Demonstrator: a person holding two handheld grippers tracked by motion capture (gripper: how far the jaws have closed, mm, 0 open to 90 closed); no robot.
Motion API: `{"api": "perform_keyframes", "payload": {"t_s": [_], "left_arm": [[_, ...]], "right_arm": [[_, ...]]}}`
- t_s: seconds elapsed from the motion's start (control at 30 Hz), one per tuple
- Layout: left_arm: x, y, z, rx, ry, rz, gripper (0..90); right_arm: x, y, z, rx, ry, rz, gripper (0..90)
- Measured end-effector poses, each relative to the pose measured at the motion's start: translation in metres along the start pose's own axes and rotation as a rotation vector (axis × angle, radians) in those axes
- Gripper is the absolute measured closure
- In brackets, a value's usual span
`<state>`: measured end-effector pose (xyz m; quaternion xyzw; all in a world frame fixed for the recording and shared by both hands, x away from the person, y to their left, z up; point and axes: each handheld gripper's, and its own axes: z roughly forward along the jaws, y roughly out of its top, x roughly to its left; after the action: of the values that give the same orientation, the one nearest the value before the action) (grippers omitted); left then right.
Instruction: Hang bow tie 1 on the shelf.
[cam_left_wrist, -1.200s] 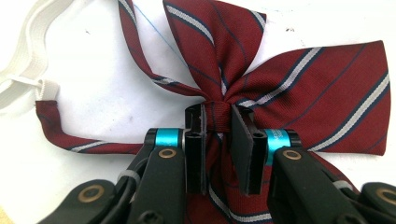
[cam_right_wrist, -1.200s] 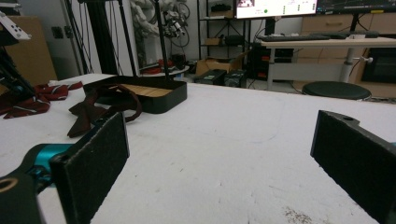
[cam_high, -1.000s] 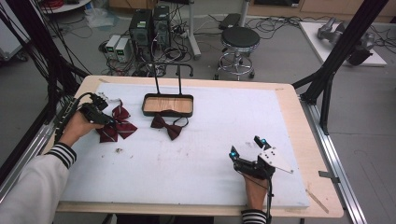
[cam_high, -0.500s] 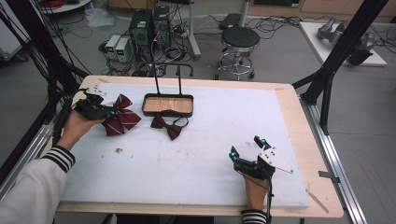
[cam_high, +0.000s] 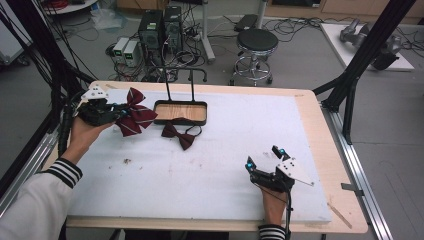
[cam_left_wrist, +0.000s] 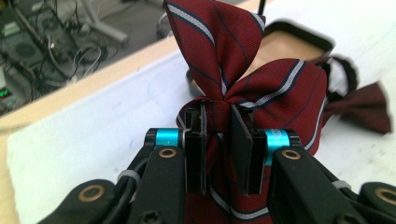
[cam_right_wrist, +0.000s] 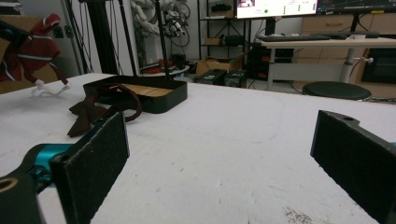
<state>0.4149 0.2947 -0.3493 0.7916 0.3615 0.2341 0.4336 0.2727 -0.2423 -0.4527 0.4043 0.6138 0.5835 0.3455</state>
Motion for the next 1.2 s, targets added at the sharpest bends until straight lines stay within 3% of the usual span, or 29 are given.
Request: {"api": "perform_keyframes", "payload": {"t_s": [0.03,0.4,0.7,1.2], "left_arm": [[-0.001,0.003,-0.002,-0.023,-0.014,-0.005,76.0],[-0.010,0.020,-0.007,-0.091,-0.032,0.010,76.0],[-0.013,0.037,-0.012,-0.107,-0.055,0.020,76.0],[-0.020,0.070,-0.004,-0.125,-0.088,0.054,76.1]], "right_arm": [[0.000,0.000,0.000,0.000,0.000,-0.001,3.5],[0.000,0.000,0.000,0.001,0.001,0.005,3.5],[0.000,0.000,0.000,0.000,0.002,0.003,3.5],[0.000,0.000,0.000,-0.003,0.000,0.004,3.5]]}}
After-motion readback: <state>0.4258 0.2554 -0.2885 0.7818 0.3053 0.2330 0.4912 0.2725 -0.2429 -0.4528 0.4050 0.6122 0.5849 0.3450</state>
